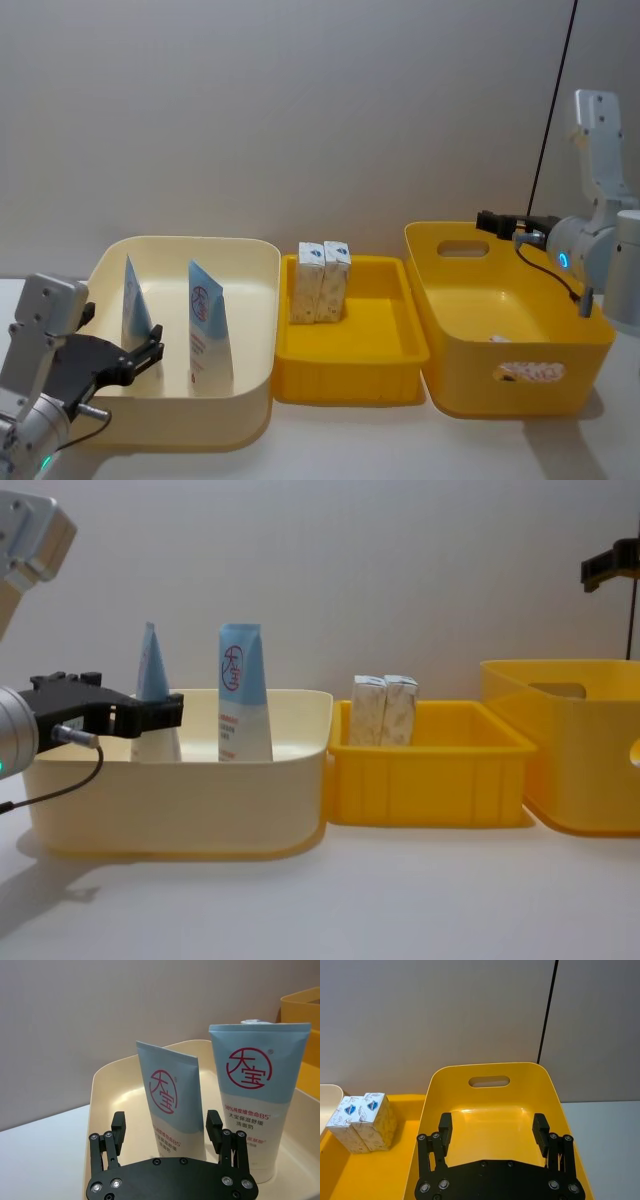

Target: Bimanual collaborative sorting of washing and personal care products

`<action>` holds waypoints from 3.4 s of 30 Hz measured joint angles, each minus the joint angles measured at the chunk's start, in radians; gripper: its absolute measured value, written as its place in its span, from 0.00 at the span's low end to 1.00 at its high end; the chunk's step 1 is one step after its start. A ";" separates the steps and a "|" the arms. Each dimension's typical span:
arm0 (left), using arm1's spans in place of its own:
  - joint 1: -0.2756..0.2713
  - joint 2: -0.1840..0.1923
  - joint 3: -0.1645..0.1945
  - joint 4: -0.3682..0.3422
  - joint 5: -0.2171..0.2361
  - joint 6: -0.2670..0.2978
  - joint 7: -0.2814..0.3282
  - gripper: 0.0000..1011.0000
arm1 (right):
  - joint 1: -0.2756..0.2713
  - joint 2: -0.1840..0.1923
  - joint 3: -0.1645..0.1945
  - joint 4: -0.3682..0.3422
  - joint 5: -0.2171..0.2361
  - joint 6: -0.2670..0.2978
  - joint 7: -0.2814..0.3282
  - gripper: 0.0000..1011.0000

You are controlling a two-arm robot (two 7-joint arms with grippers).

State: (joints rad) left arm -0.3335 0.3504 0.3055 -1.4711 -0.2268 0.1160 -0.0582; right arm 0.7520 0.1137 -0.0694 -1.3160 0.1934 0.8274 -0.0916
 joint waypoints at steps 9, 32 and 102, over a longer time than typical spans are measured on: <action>-0.046 -0.005 0.005 0.056 0.009 0.019 -0.029 0.99 | 0.000 0.000 0.000 0.000 0.000 0.000 0.000 0.99; -0.116 -0.019 0.019 0.149 0.023 0.029 -0.090 0.92 | 0.000 0.000 0.000 0.000 0.000 0.000 0.000 0.99; -0.136 -0.014 0.031 0.149 0.055 0.041 -0.123 0.31 | 0.000 0.000 0.000 0.000 0.000 0.000 0.000 0.99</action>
State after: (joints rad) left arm -0.4692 0.3367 0.3363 -1.3220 -0.1715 0.1571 -0.1813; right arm 0.7520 0.1137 -0.0694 -1.3161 0.1934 0.8274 -0.0916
